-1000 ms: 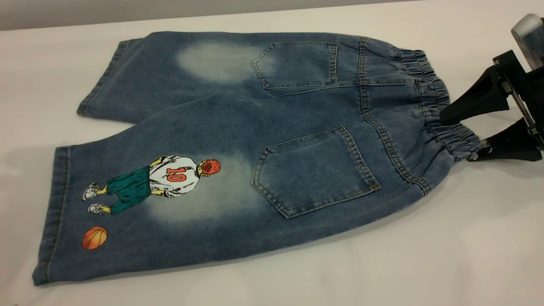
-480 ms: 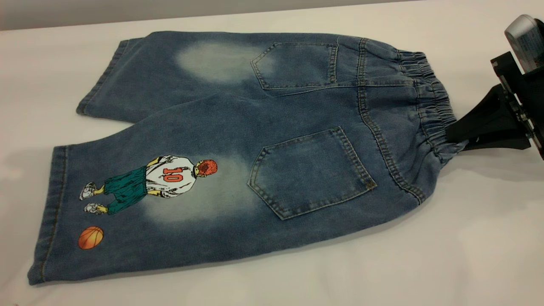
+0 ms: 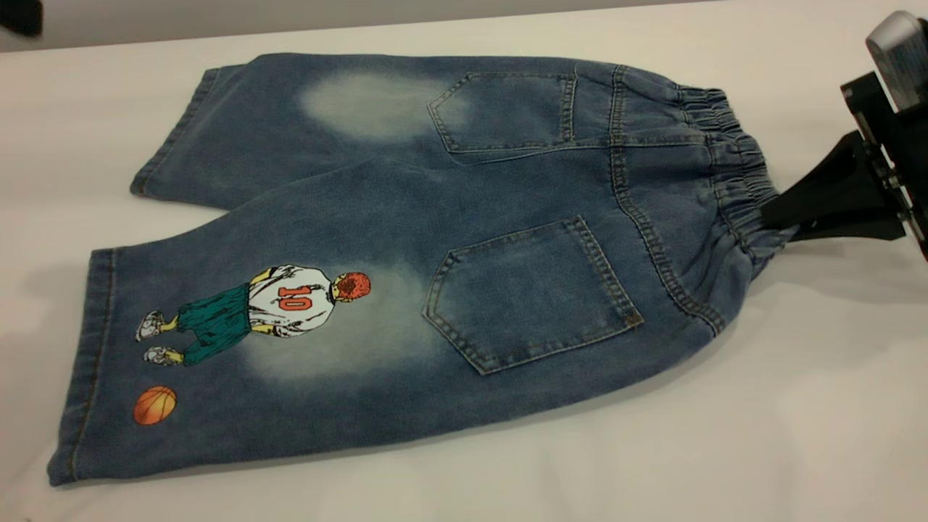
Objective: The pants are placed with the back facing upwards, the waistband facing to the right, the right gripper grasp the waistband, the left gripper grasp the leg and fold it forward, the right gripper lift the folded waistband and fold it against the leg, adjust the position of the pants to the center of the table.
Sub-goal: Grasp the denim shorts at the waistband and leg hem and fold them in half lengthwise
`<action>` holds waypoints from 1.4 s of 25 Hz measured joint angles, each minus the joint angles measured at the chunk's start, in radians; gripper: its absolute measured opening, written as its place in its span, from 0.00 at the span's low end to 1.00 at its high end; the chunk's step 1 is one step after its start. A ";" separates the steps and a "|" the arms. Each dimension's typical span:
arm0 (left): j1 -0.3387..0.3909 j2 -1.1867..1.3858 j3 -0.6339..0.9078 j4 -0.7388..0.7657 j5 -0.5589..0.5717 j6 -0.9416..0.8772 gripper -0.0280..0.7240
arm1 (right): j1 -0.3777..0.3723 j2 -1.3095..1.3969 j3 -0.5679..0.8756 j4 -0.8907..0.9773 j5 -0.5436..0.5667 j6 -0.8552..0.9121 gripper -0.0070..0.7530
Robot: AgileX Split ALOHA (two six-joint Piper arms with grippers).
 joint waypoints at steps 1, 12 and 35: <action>-0.001 0.008 0.008 -0.008 0.017 -0.005 0.70 | 0.000 0.000 0.000 0.006 0.011 0.001 0.04; -0.029 0.096 0.191 -0.019 -0.030 -0.022 0.70 | 0.000 0.000 0.000 0.008 0.010 0.001 0.04; -0.029 0.400 0.360 -0.043 -0.312 -0.018 0.70 | 0.000 0.001 0.000 0.008 0.009 0.001 0.04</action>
